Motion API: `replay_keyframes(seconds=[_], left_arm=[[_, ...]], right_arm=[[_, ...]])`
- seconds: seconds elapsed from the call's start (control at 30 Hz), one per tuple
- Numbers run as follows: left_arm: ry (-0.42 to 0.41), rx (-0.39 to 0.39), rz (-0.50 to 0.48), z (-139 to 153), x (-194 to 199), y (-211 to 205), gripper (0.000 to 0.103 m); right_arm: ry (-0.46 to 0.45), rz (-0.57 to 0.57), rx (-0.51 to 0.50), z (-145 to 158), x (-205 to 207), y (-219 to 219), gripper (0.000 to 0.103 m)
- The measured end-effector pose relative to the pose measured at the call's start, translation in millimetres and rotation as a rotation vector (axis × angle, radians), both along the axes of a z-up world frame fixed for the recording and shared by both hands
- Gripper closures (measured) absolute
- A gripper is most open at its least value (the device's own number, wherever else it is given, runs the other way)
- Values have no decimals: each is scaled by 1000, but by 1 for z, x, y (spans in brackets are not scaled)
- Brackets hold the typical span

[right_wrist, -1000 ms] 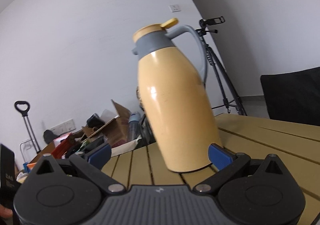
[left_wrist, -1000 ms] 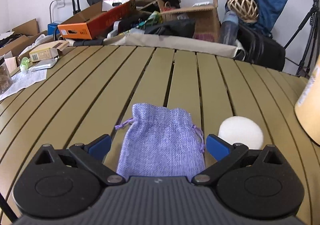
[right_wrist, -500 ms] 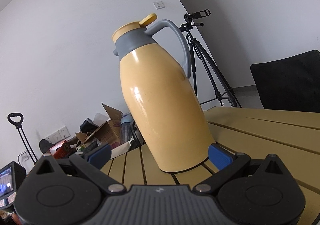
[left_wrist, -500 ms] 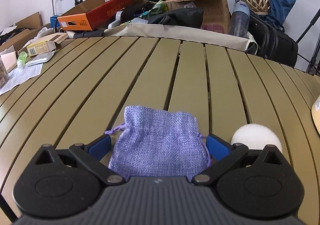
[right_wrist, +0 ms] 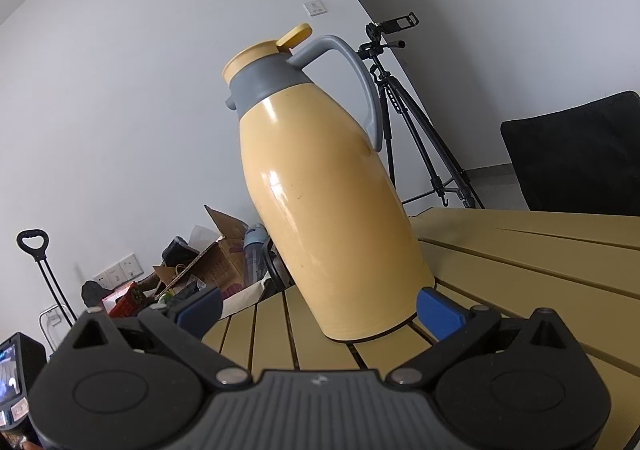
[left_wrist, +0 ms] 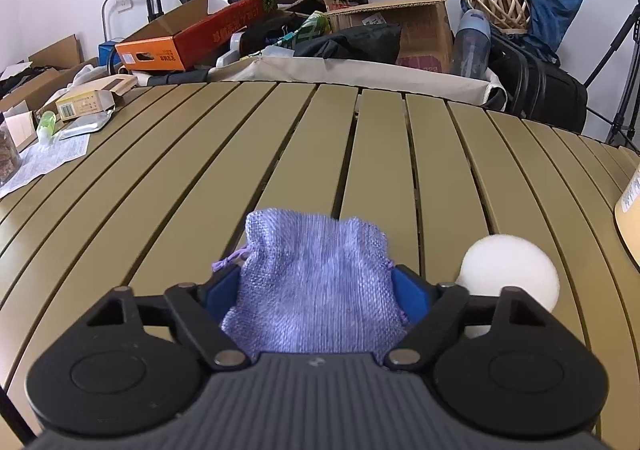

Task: Collect trash
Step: 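Close the left tool on the purple mesh drawstring pouch, then close the right tool on the white round foam sponge while the left tool holds the pouch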

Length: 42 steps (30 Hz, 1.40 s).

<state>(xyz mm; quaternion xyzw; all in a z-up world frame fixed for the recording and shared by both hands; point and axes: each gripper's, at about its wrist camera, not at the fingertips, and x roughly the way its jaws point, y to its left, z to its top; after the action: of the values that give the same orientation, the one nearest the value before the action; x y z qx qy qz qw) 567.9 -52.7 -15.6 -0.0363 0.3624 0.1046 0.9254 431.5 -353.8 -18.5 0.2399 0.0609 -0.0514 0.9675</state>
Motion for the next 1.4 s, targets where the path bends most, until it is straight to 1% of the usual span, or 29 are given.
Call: replay_keyframes(seconds=[0.13,0.2,0.23,0.3,0.33,0.37,0.4,0.47,0.6,0.73,0.83,0.87,0.97,1.03,1.13,1.17,1.27,1.33,1.4], left_arm=[[-13,-1,-2,1,-8,2,35],[-22,2,0,2,-12,5,45],[-27,2,-1,2,-15,6,49],[-35,9,1,3,-19,9,63],[-41,21,3,3,-21,11,67],[-50,32,-5,4,-24,11,75],[-57,40,-12,5,-26,13,82],[-73,44,-19,8,-32,16,85],[-117,44,-32,19,-51,27,86],[-175,3,-36,31,-80,44,86],[-231,3,-23,37,-107,54,86],[-249,1,-14,38,-115,58,86],[-294,-36,16,43,-139,71,86],[-321,-54,37,47,-149,81,86],[-366,-74,48,48,-163,95,86],[-379,-72,48,47,-167,99,86],[-394,-74,46,39,-173,111,86],[-379,-81,50,38,-169,119,86],[-372,-106,48,39,-169,128,86]], right_arm=[[-3,6,1,0,-1,1,0],[-1,9,2,0,0,1,0],[1,10,3,0,0,1,0],[2,12,4,0,0,2,0],[1,13,5,0,0,2,0],[0,15,6,1,0,3,0],[-2,18,9,1,0,3,0],[-3,25,12,1,0,5,0],[-5,50,14,1,2,11,0],[-19,89,23,2,3,21,0],[-33,141,31,3,4,31,0],[-43,174,44,3,5,35,0],[-58,225,42,5,5,49,0],[-52,222,16,7,4,61,0],[-31,300,18,9,8,73,0],[-20,318,10,9,9,77,0],[17,338,-64,9,12,95,0],[49,347,-116,8,13,107,0],[72,349,-167,8,14,118,0]])
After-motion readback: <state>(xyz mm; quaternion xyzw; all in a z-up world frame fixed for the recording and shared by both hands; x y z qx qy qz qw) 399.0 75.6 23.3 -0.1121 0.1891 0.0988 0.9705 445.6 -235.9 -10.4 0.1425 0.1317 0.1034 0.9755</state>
